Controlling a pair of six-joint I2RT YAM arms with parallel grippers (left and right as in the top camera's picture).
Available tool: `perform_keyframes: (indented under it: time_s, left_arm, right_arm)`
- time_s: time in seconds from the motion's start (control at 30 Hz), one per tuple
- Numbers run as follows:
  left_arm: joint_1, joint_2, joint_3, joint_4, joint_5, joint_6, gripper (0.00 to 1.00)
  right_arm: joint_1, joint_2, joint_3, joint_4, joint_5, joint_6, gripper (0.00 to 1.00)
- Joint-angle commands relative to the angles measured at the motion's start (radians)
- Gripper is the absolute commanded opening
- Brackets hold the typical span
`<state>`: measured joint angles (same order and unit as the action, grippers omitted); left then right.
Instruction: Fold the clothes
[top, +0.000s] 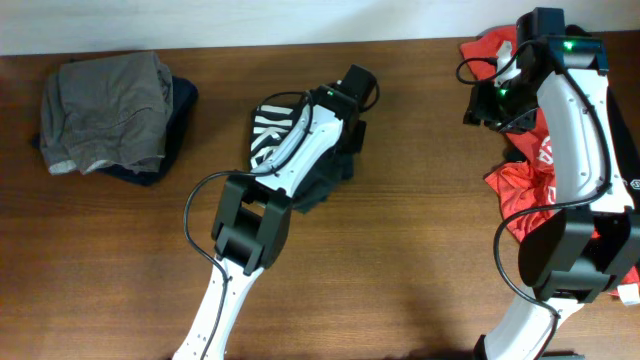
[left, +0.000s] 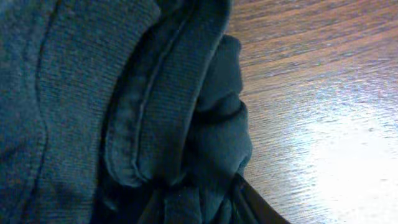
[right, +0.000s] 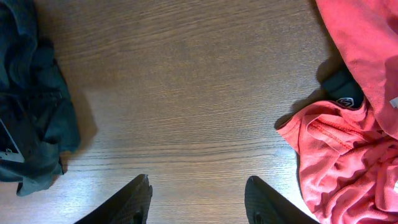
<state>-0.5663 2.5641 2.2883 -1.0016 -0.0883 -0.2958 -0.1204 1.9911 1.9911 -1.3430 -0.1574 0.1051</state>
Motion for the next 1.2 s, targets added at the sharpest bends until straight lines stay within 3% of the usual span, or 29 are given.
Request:
perform_keyframes:
  time_s: [0.0, 0.23, 0.4, 0.6, 0.67, 0.73, 0.8, 0.97, 1.17]
  left_arm:
    - [-0.009, 0.085, -0.012, 0.007, -0.025, -0.002, 0.38]
    - [-0.013, 0.090, -0.011, 0.044, -0.037, 0.051, 0.58]
    - [-0.024, 0.095, -0.012, 0.101, -0.041, 0.068, 0.62]
    - [-0.059, 0.127, -0.012, 0.134, -0.205, 0.089, 0.61]
    - [-0.065, 0.132, -0.012, 0.134, -0.225, 0.089, 0.57]
    - [-0.068, 0.134, -0.012, 0.133, -0.227, 0.102, 0.24]
    - [-0.071, 0.134, -0.011, 0.132, -0.227, 0.111, 0.01]
    - [-0.073, 0.128, 0.011, 0.093, -0.226, 0.111, 0.00]
    - [-0.042, 0.071, 0.161, -0.084, -0.224, 0.127, 0.00]
  right_arm:
    - [-0.005, -0.008, 0.014, -0.004, 0.011, 0.003, 0.54]
    - [-0.005, -0.008, 0.014, -0.005, 0.011, 0.003, 0.54]
    - [-0.005, -0.008, 0.014, -0.008, 0.011, 0.002, 0.54]
    - [-0.005, -0.008, 0.014, -0.020, 0.011, -0.021, 0.54]
    - [-0.005, -0.008, 0.014, -0.023, 0.011, -0.023, 0.54]
    - [-0.005, -0.008, 0.014, -0.024, 0.011, -0.023, 0.54]
    - [-0.005, -0.008, 0.014, -0.024, 0.011, -0.023, 0.54]
    - [-0.005, -0.008, 0.014, -0.026, 0.011, -0.024, 0.54]
    - [-0.005, -0.008, 0.014, -0.023, 0.011, -0.023, 0.54]
